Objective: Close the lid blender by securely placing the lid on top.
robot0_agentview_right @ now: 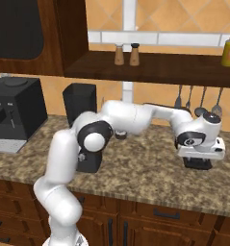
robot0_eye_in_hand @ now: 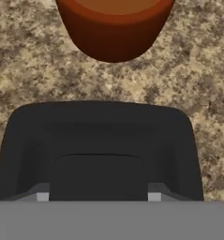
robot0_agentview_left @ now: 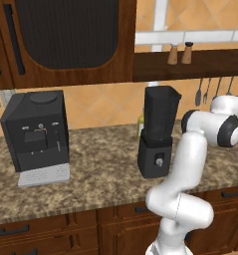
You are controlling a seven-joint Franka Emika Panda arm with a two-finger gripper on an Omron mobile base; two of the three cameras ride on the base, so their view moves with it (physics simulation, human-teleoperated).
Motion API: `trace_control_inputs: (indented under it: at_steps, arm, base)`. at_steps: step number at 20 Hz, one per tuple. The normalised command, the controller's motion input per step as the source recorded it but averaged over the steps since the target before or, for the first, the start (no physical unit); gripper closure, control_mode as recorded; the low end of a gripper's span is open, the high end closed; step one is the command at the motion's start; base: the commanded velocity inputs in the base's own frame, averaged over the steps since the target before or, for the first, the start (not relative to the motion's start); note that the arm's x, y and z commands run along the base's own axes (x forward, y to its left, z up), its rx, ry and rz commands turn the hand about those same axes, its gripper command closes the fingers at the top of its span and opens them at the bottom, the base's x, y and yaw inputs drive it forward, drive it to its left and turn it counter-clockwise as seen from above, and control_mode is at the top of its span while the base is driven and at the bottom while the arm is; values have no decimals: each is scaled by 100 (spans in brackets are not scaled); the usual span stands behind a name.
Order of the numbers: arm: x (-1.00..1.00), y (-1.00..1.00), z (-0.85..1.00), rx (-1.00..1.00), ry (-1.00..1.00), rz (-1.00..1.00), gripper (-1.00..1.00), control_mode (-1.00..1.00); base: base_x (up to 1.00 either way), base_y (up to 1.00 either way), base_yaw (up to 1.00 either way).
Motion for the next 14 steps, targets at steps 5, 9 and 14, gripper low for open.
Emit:
trace_control_inputs:
  at_steps: [5,9,14]
  arm:
    - [-77,64,36,0,-20,5,100,-100]
    - [-5,96,88,0,-6,1,100,-100]
    - [0,100,99,0,0,2,100,-100]
  base:
    - [0,0,0]
    - [0,0,0]
    - [0,0,0]
